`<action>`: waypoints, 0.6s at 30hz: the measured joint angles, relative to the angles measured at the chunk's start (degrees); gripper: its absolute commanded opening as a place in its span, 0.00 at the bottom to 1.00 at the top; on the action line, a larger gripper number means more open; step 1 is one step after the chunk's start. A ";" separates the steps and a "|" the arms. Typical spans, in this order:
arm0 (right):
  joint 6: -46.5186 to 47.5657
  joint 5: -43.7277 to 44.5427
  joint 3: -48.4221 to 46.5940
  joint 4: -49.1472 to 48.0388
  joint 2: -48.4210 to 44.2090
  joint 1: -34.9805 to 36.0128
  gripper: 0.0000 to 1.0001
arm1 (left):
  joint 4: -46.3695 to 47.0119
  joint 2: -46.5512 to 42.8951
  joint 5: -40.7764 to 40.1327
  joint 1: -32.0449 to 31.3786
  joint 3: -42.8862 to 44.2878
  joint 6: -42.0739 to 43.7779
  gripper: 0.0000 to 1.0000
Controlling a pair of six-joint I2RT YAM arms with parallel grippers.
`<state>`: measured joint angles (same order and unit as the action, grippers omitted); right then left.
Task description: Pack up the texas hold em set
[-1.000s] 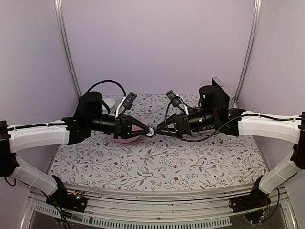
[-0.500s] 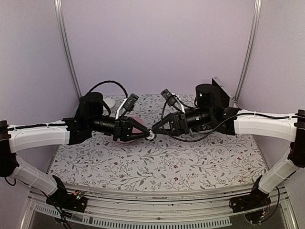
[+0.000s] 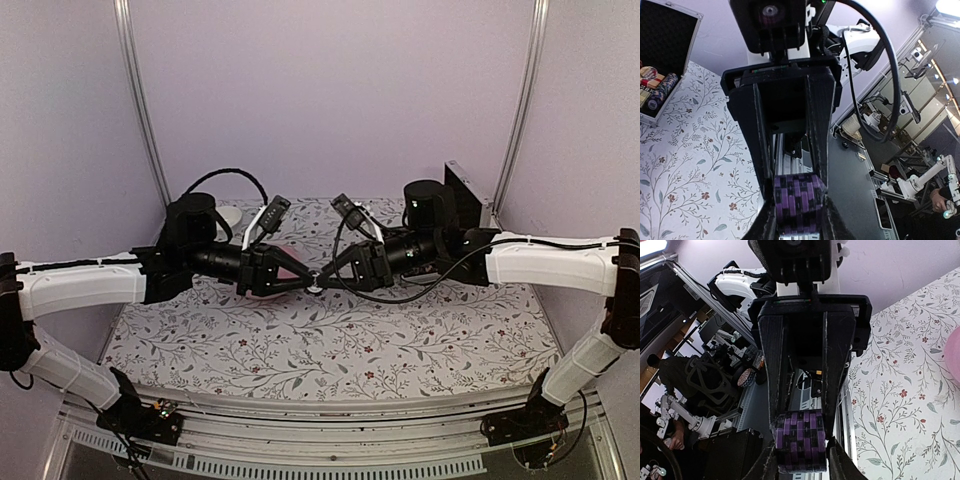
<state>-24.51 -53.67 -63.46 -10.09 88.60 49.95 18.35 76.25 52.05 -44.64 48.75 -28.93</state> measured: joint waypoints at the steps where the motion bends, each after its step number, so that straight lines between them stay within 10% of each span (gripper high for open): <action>1: 0.02 -0.09 0.00 0.00 0.09 0.00 0.22 | 0.04 0.00 0.07 -0.02 0.00 0.00 0.00; 8: 0.26 -0.26 0.00 0.02 0.11 -0.09 0.03 | -0.04 0.00 0.00 0.02 0.00 -0.02 0.03; 12: 0.37 0.68 0.00 0.20 -0.13 -0.09 0.03 | -0.31 0.00 -1.05 0.02 0.00 0.79 0.64; 18: 0.90 6.64 0.09 2.80 -2.10 -0.35 0.02 | -4.20 -0.85 -9.01 0.59 -0.07 3.48 0.89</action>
<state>-23.62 -47.03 -63.37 -7.29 86.50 49.60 14.15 75.40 43.05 -44.05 48.69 -25.45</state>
